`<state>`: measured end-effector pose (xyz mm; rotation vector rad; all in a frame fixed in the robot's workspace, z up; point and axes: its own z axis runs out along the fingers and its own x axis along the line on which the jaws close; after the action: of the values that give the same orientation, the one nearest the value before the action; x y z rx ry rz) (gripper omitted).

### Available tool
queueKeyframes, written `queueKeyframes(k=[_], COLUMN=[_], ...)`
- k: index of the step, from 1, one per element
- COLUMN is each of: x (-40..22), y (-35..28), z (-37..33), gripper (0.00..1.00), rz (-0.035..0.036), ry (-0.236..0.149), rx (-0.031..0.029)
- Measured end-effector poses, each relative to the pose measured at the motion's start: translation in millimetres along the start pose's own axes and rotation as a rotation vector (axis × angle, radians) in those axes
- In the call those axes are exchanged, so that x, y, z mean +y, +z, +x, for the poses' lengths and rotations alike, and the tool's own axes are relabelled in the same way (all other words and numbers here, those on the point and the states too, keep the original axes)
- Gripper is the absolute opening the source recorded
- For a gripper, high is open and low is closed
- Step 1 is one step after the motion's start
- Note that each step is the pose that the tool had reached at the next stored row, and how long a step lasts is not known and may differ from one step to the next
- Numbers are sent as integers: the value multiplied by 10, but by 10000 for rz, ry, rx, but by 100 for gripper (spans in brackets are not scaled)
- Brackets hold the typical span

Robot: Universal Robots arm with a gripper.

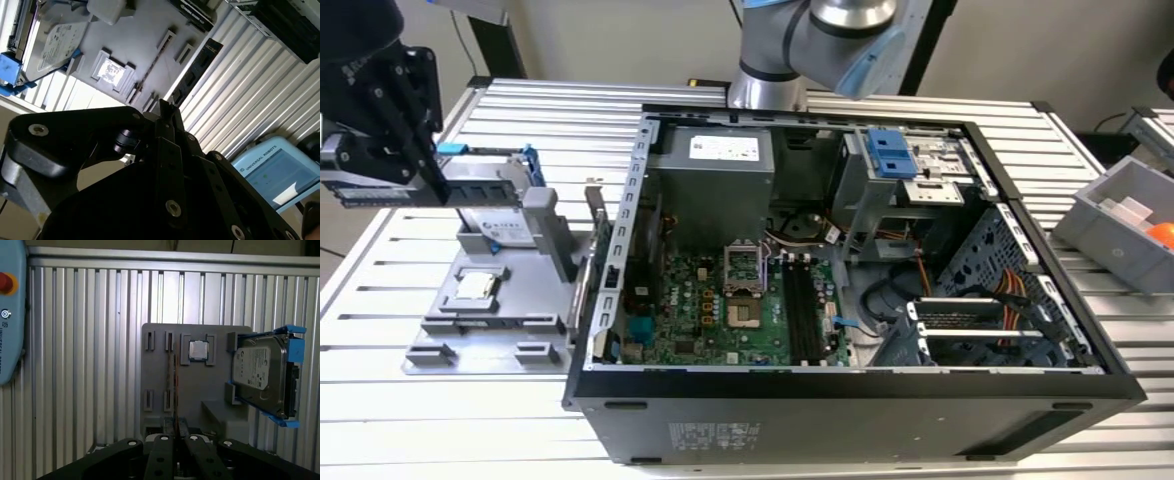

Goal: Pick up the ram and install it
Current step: 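Pick up the ram and move it above insertion slot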

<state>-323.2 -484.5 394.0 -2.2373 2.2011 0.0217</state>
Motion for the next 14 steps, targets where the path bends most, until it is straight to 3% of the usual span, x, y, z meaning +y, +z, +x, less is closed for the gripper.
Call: queueKeyframes(k=[14], x=[-164], y=[-1], z=[2], gripper=[0], rz=[-2], ry=[1], rx=[4])
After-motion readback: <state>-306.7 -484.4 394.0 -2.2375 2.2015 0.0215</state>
